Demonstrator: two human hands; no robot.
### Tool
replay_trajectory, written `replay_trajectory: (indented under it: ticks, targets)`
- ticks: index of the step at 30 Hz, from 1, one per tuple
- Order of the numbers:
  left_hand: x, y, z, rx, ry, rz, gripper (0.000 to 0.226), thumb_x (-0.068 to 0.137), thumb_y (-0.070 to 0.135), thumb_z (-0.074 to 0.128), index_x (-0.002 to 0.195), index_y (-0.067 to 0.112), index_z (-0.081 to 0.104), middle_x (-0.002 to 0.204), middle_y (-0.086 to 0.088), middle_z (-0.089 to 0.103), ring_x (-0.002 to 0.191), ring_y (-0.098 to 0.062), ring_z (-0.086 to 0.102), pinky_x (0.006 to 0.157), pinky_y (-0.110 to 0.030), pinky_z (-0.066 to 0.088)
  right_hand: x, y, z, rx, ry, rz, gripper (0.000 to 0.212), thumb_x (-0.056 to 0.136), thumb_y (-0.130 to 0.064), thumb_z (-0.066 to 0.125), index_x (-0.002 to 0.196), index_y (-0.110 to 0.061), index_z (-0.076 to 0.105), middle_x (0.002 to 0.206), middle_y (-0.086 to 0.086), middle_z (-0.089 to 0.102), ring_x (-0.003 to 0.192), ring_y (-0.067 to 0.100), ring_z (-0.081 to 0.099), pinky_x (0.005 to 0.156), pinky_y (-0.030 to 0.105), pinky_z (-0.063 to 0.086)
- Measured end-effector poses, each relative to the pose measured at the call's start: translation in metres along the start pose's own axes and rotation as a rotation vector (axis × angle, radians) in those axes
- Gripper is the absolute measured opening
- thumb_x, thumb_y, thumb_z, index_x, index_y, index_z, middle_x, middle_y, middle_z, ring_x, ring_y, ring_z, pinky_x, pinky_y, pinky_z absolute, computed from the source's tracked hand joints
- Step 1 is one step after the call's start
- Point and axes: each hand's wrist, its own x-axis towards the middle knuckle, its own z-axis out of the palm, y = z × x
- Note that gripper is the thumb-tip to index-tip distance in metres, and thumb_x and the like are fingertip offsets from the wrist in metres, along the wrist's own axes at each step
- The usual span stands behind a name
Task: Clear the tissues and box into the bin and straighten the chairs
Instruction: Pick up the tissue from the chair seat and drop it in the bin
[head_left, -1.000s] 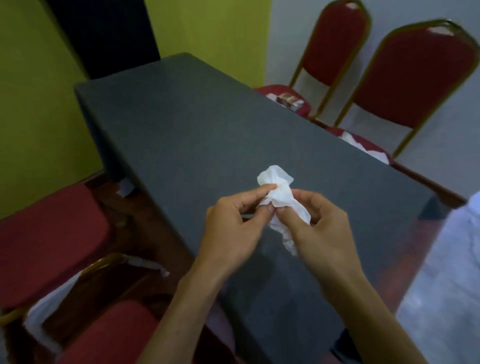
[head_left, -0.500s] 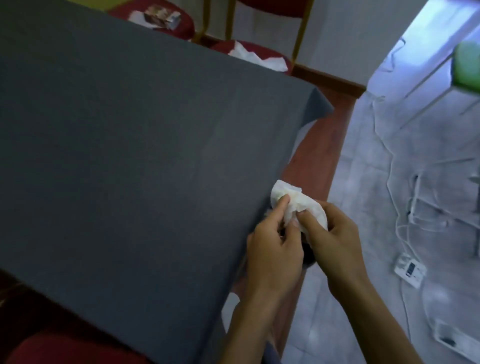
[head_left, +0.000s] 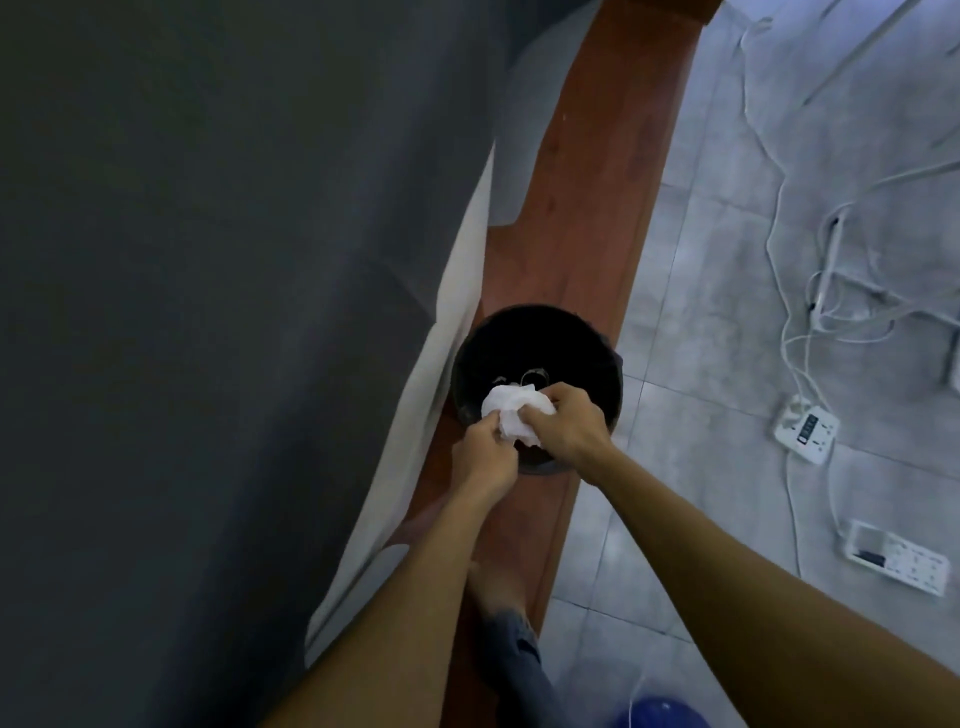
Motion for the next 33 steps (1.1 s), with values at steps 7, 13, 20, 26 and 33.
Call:
replay_trajectory:
  ticks: [7,13,20,26,33]
  targets:
    - [0.064,-0.01,0.023,0.126,-0.013,-0.09,0.045,0.099,0.013,0.042,0.144,0.015,0.05,0.139,-0.019,0.058,0.124,-0.039,0.055,0.093,-0.035,0.045,0.059,0.037,0.004,-0.067,-0.225,0.064,0.061,0.092,-0.031,0.071,0.147,-0.012,0.052,0.139,0.014,0.061,0.123,0.033,0.06,0.104,0.046,0.05]
    - [0.071,-0.009,0.028,0.12,-0.043,-0.053,0.047,0.095,0.005,0.04,0.137,0.016,0.058,0.126,-0.017,0.063,0.109,-0.037,0.059,0.075,-0.032,0.041,0.066,0.047,0.012,-0.079,-0.198,0.063,0.057,0.096,-0.023,0.065,0.149,-0.012,0.049,0.149,0.013,0.054,0.132,0.032,0.054,0.106,0.039,0.048]
    - [0.037,0.026,0.007,-0.054,0.064,0.023,0.036,0.095,0.006,0.039,0.081,0.034,0.055,0.099,0.001,0.058,0.093,-0.02,0.055,0.082,-0.029,0.042,0.022,0.021,-0.011,0.056,-0.083,0.026,0.043,0.098,-0.015,0.06,0.141,-0.011,0.057,0.145,0.008,0.059,0.133,0.026,0.055,0.11,0.04,0.046]
    - [-0.058,0.109,-0.051,-0.227,0.149,0.174,0.048,0.101,0.005,0.041,0.148,0.014,0.047,0.149,-0.005,0.053,0.133,-0.018,0.053,0.114,-0.041,0.041,-0.06,-0.058,-0.07,0.328,0.026,-0.116,0.037,0.099,-0.011,0.062,0.136,-0.013,0.064,0.134,0.003,0.066,0.118,0.018,0.063,0.101,0.04,0.055]
    - [-0.204,0.173,-0.155,-0.385,0.292,0.384,0.044,0.102,0.009,0.048,0.146,0.014,0.05,0.145,0.0,0.057,0.131,-0.013,0.054,0.112,-0.042,0.044,-0.196,-0.173,-0.133,0.414,-0.032,-0.352,0.016,0.098,-0.009,0.063,0.103,-0.022,0.071,0.103,0.003,0.076,0.097,0.021,0.072,0.089,0.04,0.061]
